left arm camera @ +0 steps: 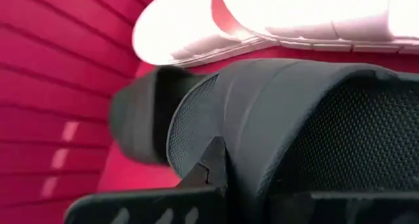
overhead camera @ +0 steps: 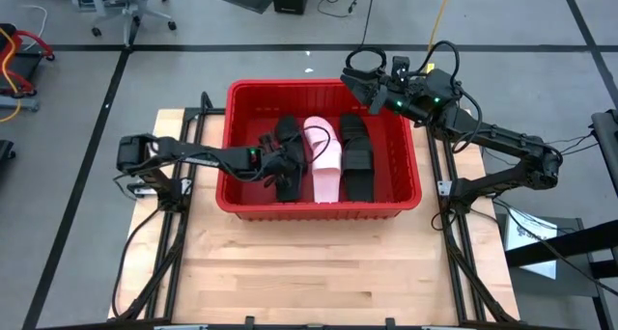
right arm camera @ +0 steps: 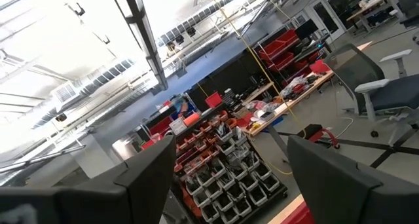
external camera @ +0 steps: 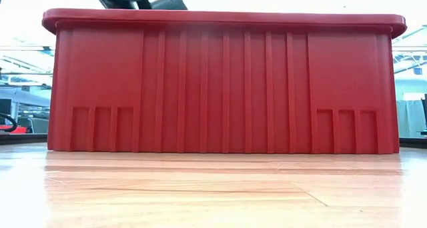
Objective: Pick and place slides into bin
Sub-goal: Put the black slipper into the red container
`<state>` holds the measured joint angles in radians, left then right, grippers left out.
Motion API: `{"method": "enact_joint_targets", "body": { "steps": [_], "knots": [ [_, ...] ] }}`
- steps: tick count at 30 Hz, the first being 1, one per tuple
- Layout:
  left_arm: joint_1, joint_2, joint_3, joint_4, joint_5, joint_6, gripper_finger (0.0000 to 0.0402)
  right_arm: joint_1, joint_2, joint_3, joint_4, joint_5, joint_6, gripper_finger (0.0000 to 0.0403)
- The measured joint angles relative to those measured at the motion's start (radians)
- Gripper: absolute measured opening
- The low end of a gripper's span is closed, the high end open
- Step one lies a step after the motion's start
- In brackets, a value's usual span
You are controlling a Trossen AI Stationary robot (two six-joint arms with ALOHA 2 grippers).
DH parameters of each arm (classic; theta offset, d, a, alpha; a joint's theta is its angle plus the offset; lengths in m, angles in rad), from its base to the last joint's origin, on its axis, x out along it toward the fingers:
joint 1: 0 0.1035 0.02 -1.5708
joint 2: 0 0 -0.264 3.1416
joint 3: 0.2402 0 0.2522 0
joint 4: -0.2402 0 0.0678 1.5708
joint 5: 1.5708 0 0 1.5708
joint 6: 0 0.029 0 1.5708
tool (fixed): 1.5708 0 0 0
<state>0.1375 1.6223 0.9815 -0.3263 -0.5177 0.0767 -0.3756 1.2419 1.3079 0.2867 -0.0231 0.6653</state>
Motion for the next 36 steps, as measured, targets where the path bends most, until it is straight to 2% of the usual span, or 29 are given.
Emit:
{"method": "enact_joint_targets", "body": {
  "steps": [6,15,20,27,36],
  "knots": [
    [0.009,0.105,0.027,0.031,0.021,-0.002,0.0017,0.01,0.0,0.0,0.0,0.004,0.004,0.0281],
    [0.015,0.125,0.064,0.041,-0.01,-0.007,0.0007,0.048,0.0,0.0,-0.015,0.026,0.001,0.0281],
    [0.02,0.126,0.066,0.047,-0.003,-0.002,0.0032,0.05,0.001,0.0,-0.04,0.027,0.001,0.0281],
    [0.025,0.126,0.067,0.059,0.119,0.028,0.0068,0.05,0.001,0.0,-0.038,0.03,-0.022,0.0281],
    [0.017,0.11,0.068,0.013,0.156,0.007,0.0156,0.05,0.0,0.0,-0.038,0.03,-0.03,0.0281]
  ]
}}
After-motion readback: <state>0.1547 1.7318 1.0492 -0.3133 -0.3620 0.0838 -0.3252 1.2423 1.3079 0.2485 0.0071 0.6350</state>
